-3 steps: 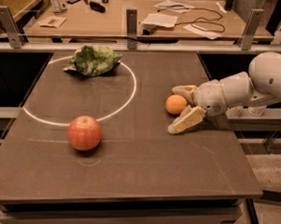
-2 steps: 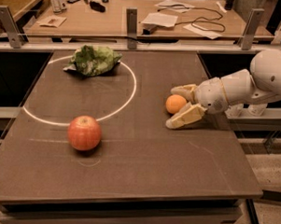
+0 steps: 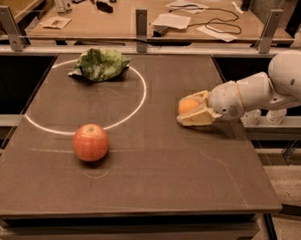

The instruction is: Move orange near green jalapeno chip bag

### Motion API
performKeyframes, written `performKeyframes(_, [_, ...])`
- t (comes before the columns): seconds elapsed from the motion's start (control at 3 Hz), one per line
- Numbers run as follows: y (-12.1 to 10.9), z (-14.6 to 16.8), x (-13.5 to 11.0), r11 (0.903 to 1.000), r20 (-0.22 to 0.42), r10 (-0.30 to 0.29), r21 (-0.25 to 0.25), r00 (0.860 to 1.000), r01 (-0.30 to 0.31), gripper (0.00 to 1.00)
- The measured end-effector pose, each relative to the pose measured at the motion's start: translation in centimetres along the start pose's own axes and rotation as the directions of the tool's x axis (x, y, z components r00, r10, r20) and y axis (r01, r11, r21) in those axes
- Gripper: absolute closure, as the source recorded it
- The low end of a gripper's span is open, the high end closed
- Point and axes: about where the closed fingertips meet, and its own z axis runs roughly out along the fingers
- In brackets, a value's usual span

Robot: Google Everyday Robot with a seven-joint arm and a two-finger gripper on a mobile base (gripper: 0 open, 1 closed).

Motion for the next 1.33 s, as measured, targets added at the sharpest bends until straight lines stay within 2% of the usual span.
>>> performKeyframes(0.33, [-0.7, -3.3, -1.7, 0.9990, 0.098, -0.016, 0.044, 0.995, 0.012, 1.00])
performKeyframes(0.67, [-2.2, -8.0, -5.8, 0.9926, 0.237, -0.061, 0.117, 0.970, 0.034, 1.00])
performKeyframes(1.0, [-3.8, -9.9, -8.9, 0.9871, 0.301, -0.080, 0.157, 0.950, 0.033, 1.00])
performKeyframes(1.33, [-8.2, -6.4, -14.0, 0.9812, 0.257, -0.054, 0.193, 0.965, 0.004, 1.00])
